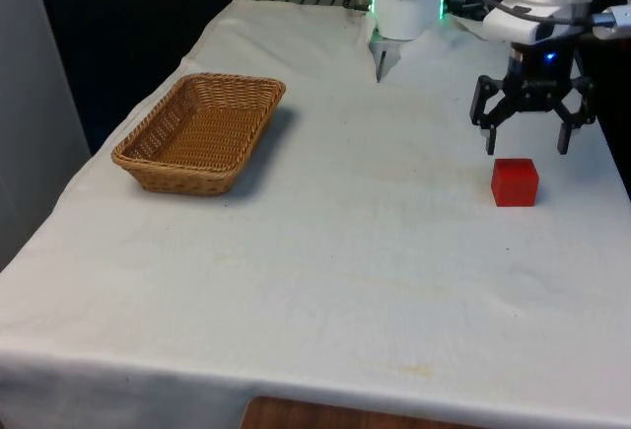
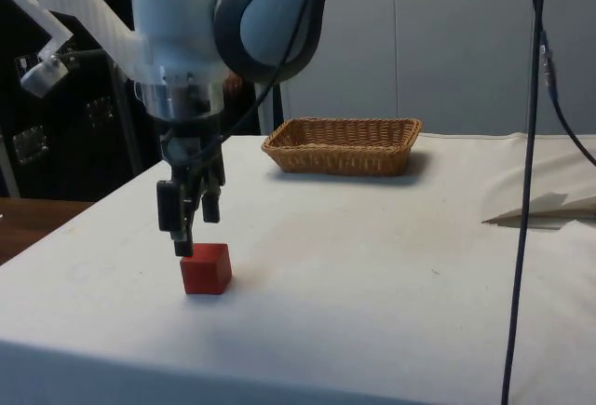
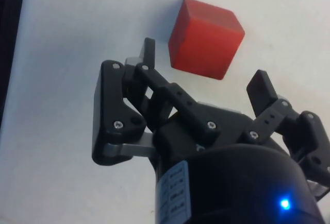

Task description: Pick up the cube and place it into the basket.

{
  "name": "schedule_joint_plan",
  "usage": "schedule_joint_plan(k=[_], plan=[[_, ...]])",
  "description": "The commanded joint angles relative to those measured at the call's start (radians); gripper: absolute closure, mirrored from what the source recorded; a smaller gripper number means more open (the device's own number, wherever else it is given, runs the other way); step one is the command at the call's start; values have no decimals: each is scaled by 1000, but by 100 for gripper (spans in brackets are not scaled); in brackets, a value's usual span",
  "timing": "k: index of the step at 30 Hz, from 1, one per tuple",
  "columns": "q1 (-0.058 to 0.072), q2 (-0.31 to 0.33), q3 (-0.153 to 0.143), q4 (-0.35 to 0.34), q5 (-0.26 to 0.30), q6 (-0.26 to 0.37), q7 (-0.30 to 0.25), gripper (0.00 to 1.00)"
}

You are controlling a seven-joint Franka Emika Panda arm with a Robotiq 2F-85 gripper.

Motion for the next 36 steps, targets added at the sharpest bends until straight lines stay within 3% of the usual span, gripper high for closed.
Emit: schedule_joint_plan(k=[1,4,11,36], plan=[[0,0,0,0,0,0,0,0],[0,30,-4,-1,-7,42,-9,0],[2,59,-8,1,-7,71,-23,0],[-4,93,-27,4,-2,73,-48,0]])
